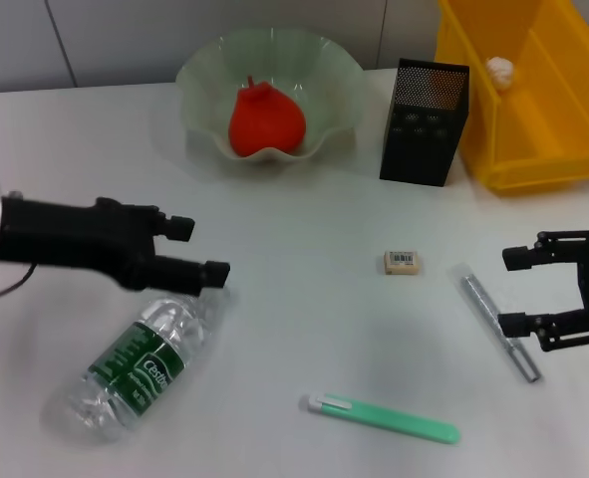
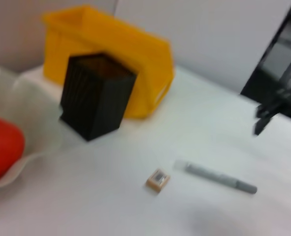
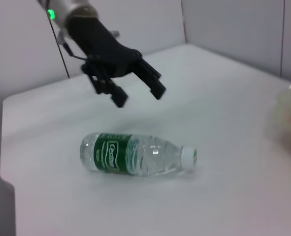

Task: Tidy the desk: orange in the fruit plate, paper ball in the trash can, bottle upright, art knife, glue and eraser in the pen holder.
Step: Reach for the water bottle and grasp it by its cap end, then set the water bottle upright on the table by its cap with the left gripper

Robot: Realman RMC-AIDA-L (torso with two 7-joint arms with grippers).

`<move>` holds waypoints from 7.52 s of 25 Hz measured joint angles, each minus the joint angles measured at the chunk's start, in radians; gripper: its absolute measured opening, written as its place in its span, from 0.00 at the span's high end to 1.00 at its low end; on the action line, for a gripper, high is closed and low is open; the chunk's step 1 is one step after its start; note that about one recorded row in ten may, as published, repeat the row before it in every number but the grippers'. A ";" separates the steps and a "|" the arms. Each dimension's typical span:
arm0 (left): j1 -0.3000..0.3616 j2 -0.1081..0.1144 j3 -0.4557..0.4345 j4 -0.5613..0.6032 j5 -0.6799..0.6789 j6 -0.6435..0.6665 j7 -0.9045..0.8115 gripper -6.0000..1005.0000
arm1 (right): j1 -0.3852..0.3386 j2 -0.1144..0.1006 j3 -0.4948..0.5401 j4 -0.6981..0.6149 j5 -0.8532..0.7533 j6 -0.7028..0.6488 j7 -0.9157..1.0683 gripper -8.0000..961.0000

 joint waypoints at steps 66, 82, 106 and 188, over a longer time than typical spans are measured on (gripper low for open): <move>-0.414 -0.014 0.663 -0.236 0.539 -0.338 -0.812 0.15 | 0.035 0.004 0.081 0.333 -0.007 0.034 -0.404 0.17; -0.412 -0.014 0.659 -0.240 0.480 -0.340 -0.759 0.42 | 0.035 0.005 0.081 0.344 -0.006 0.040 -0.404 0.17; -0.152 -0.004 0.508 0.181 0.485 -0.275 -0.693 0.57 | 0.048 0.005 0.089 0.342 0.001 0.039 -0.386 0.17; 0.025 -0.010 0.356 -0.240 -0.623 -1.166 0.431 0.57 | 0.092 0.020 0.081 0.389 0.018 0.010 -0.336 0.18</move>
